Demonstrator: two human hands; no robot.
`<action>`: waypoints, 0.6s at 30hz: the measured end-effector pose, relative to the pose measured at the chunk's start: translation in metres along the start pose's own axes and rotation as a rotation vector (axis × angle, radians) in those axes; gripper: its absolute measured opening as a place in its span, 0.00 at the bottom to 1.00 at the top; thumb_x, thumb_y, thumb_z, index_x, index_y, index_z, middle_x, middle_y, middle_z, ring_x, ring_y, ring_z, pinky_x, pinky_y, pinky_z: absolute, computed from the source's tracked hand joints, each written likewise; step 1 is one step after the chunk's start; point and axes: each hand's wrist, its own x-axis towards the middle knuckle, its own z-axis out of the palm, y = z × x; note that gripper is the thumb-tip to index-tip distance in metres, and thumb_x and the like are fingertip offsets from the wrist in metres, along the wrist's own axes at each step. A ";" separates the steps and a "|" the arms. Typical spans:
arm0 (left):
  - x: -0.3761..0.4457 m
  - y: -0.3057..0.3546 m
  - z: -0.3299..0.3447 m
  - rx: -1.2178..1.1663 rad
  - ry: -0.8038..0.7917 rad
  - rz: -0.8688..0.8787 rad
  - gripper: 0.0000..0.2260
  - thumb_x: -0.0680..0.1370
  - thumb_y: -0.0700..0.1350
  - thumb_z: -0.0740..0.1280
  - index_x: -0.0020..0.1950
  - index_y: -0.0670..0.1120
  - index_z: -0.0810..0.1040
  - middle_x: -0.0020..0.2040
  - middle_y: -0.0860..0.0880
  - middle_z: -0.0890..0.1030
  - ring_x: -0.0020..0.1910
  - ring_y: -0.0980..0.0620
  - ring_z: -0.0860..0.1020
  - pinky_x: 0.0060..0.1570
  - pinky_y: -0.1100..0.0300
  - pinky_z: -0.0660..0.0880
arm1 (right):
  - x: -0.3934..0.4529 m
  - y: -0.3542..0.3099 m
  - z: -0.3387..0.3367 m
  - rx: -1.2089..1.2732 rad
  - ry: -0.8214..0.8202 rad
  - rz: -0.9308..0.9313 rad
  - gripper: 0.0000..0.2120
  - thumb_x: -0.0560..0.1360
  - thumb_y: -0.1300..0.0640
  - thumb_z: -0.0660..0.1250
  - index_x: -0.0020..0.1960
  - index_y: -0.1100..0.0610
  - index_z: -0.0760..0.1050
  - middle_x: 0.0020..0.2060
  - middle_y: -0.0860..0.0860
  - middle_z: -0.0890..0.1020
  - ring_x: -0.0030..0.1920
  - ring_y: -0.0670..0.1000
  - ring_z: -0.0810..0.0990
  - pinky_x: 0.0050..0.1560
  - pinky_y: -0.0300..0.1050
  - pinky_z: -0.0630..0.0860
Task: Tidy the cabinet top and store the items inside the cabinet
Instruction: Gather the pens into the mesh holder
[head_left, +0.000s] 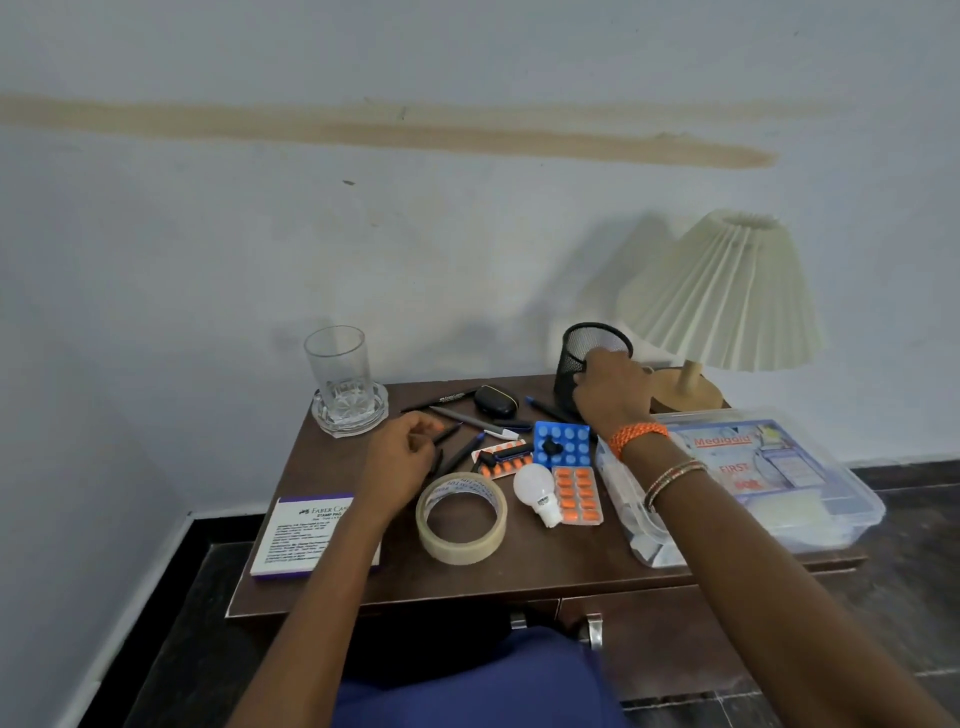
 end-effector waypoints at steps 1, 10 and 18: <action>0.002 -0.003 -0.001 0.010 -0.003 -0.010 0.12 0.75 0.33 0.62 0.53 0.44 0.79 0.51 0.49 0.80 0.51 0.53 0.78 0.50 0.63 0.72 | -0.002 -0.002 0.000 0.021 0.032 -0.027 0.09 0.77 0.57 0.63 0.54 0.60 0.74 0.53 0.59 0.80 0.53 0.60 0.79 0.46 0.48 0.71; 0.034 -0.018 -0.004 0.337 -0.091 0.106 0.16 0.77 0.36 0.61 0.65 0.40 0.71 0.62 0.42 0.72 0.59 0.47 0.73 0.61 0.56 0.69 | -0.001 -0.057 -0.004 0.264 0.198 -0.378 0.08 0.79 0.55 0.61 0.55 0.56 0.75 0.48 0.56 0.82 0.48 0.59 0.79 0.39 0.45 0.67; 0.058 -0.032 0.005 0.617 -0.129 0.072 0.08 0.78 0.36 0.60 0.56 0.37 0.73 0.59 0.38 0.71 0.52 0.40 0.75 0.52 0.50 0.71 | 0.015 -0.100 0.035 0.191 0.104 -0.515 0.10 0.79 0.55 0.60 0.56 0.56 0.77 0.49 0.57 0.82 0.50 0.60 0.79 0.42 0.47 0.70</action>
